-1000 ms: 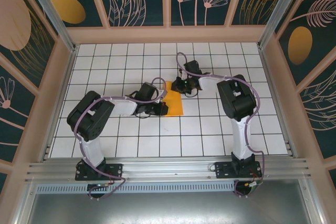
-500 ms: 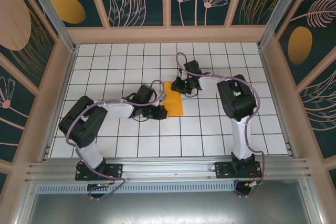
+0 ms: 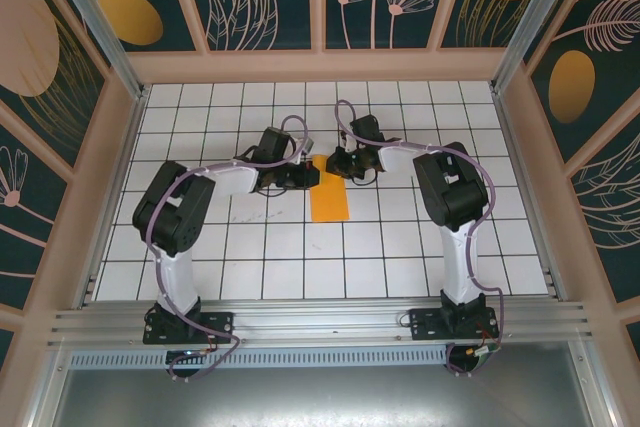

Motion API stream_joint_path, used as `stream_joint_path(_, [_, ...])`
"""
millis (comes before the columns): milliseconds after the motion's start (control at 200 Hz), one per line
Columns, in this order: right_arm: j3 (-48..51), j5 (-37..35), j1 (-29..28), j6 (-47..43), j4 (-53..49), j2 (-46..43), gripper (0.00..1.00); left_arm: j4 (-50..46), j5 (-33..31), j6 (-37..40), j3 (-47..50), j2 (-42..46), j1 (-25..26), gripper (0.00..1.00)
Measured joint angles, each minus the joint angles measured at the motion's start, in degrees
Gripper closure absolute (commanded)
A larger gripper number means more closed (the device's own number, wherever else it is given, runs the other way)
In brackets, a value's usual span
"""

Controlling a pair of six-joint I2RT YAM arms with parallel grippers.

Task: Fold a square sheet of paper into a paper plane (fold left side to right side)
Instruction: First fold the square sheet of paper in half at the center of the table, then hold the square sheet of paper at the center of the table.

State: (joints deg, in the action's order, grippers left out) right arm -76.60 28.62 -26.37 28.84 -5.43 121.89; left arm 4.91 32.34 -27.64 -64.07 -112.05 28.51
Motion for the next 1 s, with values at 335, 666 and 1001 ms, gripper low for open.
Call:
stream_joint_path(335, [0.02, 0.92, -0.07, -0.22, 0.55, -0.28, 0.78, 0.02, -2.62, -0.52, -1.97, -4.87, 0.0, 0.95])
stream_joint_path(666, [4.57, -1.6, -0.15, -1.77, 0.61, -9.18, 0.69, 1.84, -4.17, -3.96, -1.49, -5.62, -0.02, 0.98])
stream_joint_path(1001, [12.63, -0.85, -2.93, -1.64, -2.12, -16.09, 0.79, 2.47, -4.31, -5.05, -1.2, -5.62, -0.02, 0.98])
